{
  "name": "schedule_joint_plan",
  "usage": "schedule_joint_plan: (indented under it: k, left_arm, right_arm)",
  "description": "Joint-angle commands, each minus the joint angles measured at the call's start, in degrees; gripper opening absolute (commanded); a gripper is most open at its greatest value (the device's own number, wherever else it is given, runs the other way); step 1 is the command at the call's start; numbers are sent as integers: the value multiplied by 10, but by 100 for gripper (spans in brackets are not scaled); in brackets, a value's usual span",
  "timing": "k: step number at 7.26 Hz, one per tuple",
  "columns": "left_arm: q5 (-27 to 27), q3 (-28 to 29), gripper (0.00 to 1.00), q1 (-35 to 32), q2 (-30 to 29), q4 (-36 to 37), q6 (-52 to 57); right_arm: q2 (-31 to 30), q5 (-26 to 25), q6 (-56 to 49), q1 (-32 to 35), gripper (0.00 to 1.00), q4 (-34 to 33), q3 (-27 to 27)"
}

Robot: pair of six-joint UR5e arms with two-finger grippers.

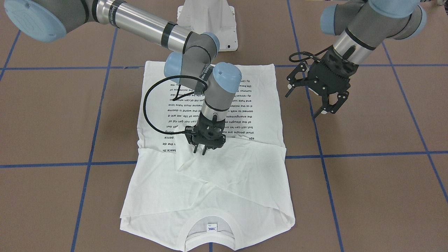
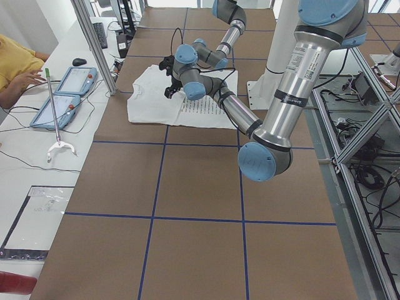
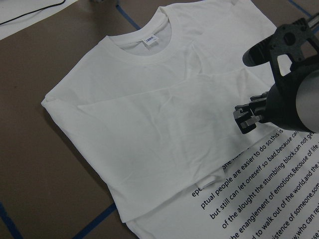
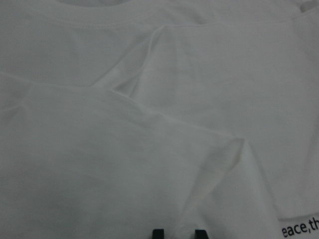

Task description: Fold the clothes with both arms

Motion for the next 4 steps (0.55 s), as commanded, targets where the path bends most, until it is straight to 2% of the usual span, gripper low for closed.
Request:
schedule_joint_plan:
  k: [1,4]
  left_arm:
    - [0,0,100,0,0,0,-1]
    - [-1,0,100,2,0,-1,-1]
  right_arm:
    - [-1,1,2,0,2,0,0]
    - [-4,2,-3,1,0,-18,8]
